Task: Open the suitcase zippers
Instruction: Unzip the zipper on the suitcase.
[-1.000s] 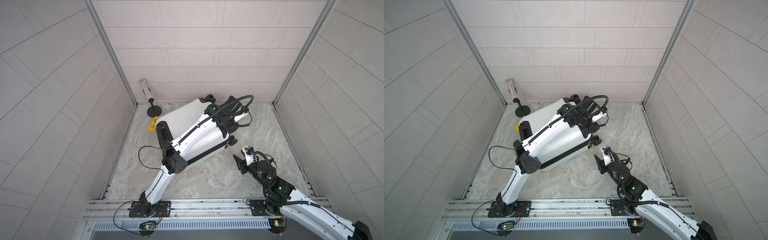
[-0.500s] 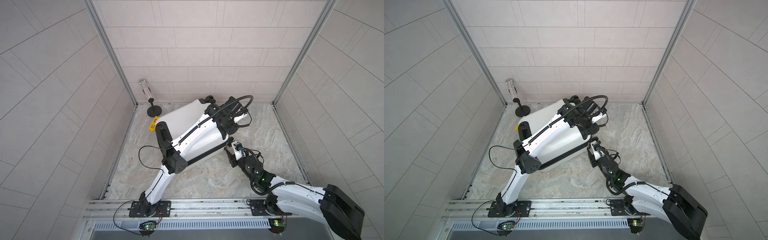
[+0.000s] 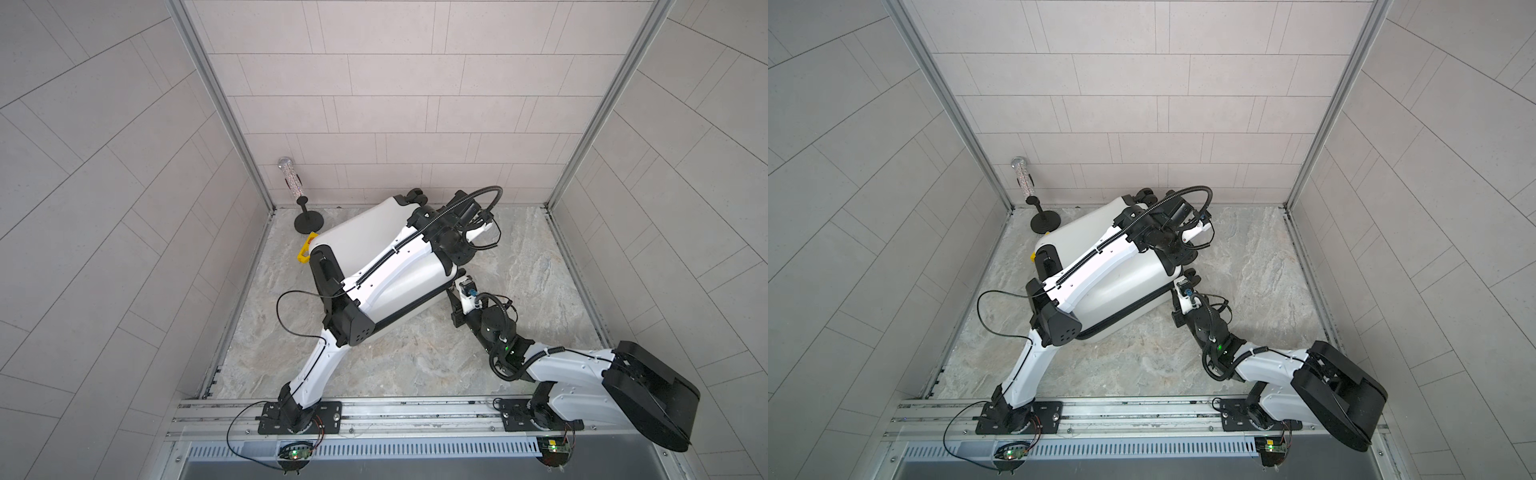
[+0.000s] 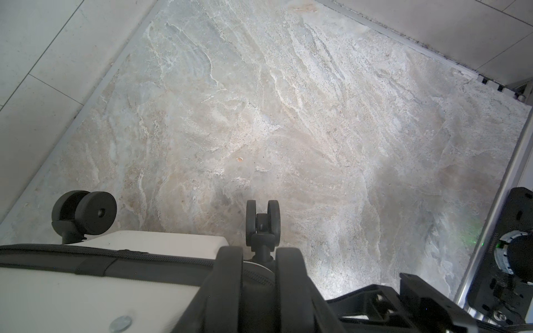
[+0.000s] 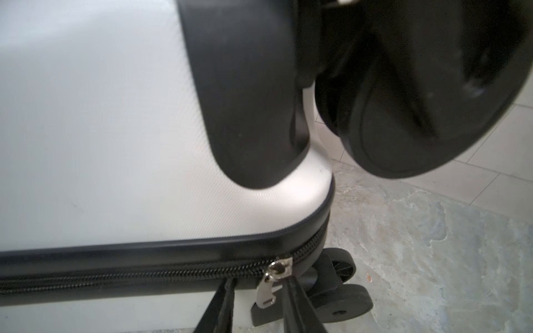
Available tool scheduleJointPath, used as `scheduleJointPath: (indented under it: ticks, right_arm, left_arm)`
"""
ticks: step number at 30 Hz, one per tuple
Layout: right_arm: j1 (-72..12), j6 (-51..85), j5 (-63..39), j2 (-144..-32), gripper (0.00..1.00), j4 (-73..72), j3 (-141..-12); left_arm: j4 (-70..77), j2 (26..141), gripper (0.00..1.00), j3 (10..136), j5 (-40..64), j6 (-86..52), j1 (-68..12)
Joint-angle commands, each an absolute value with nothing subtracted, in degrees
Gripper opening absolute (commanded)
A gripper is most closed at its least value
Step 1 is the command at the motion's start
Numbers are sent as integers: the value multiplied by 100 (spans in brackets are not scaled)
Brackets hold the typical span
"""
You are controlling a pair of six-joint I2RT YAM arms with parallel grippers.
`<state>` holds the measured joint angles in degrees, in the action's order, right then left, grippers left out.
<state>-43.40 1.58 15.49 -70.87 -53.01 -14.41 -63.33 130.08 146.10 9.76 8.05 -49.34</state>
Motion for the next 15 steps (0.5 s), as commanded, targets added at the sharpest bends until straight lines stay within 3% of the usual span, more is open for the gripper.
scheduleJointPath:
  ticks: [1,7,15]
  right_arm:
    - [-4218,67,1705,-7245,22,-5572,-1609]
    - [-3868,151,1493,-7088,6,-5252,-1648]
    - [-3355,294,1011,-6779,0,-4836,-1599]
  left_arm:
    - [-6056,12296,4,14653,1318,439,-5062]
    - [-6126,12211,4,14555,1240,515,-5056]
    - [-6246,12112,4,14465,1299,621,-5057]
